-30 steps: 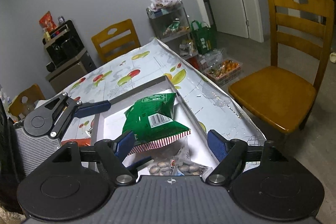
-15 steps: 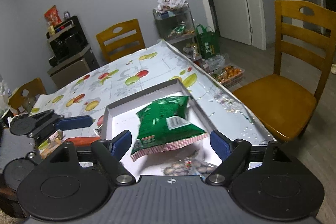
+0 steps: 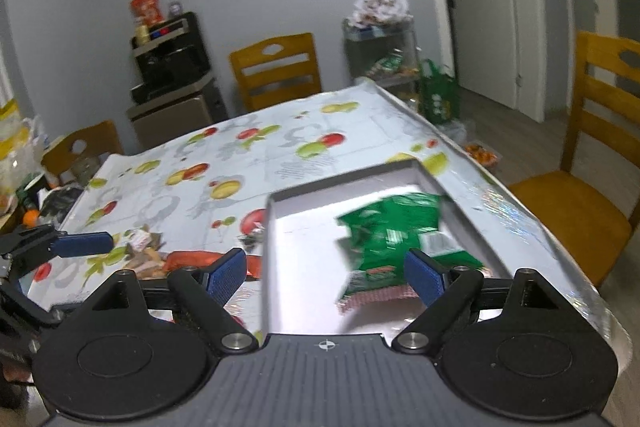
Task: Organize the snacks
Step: 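Open the left gripper over the box while the right releases the nut bag inside, then move both grippers back over the remaining snacks on the table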
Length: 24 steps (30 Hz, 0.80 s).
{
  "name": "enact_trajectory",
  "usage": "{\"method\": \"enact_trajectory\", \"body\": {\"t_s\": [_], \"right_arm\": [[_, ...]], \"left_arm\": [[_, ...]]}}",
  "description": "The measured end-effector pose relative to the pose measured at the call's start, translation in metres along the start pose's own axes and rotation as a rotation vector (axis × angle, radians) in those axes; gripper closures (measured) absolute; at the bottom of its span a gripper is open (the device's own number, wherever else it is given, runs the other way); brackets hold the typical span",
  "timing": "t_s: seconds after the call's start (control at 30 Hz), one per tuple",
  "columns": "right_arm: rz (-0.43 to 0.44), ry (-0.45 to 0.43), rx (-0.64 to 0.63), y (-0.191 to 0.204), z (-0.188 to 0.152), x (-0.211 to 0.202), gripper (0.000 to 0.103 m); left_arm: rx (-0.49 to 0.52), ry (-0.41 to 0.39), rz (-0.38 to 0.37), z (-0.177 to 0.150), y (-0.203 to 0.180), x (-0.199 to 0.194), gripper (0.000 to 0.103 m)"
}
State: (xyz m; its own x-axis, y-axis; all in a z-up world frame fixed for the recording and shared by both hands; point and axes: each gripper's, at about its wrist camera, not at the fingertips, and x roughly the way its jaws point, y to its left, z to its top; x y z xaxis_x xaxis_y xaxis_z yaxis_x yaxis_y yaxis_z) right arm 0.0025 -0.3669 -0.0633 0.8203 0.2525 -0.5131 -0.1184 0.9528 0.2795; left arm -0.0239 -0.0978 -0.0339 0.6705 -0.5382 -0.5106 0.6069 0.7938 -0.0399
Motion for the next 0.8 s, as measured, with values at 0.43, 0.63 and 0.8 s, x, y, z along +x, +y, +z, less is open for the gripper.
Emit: {"method": "enact_trajectory", "body": {"t_s": [0.43, 0.63, 0.8], "right_arm": [[0.109, 0.059, -0.182, 0.067, -0.016, 0.019, 0.015], [0.147, 0.093, -0.254, 0.089, -0.024, 0.028, 0.015], [0.156, 0.138, -0.327, 0.105, -0.039, 0.039, 0.015]], "left_arm": [[-0.102, 0.062, 0.217, -0.056, 0.066, -0.053, 0.006], [-0.108, 0.083, 0.243, -0.062, 0.072, -0.045, 0.006], [-0.125, 0.098, 0.278, -0.053, 0.074, -0.017, 0.006]]}}
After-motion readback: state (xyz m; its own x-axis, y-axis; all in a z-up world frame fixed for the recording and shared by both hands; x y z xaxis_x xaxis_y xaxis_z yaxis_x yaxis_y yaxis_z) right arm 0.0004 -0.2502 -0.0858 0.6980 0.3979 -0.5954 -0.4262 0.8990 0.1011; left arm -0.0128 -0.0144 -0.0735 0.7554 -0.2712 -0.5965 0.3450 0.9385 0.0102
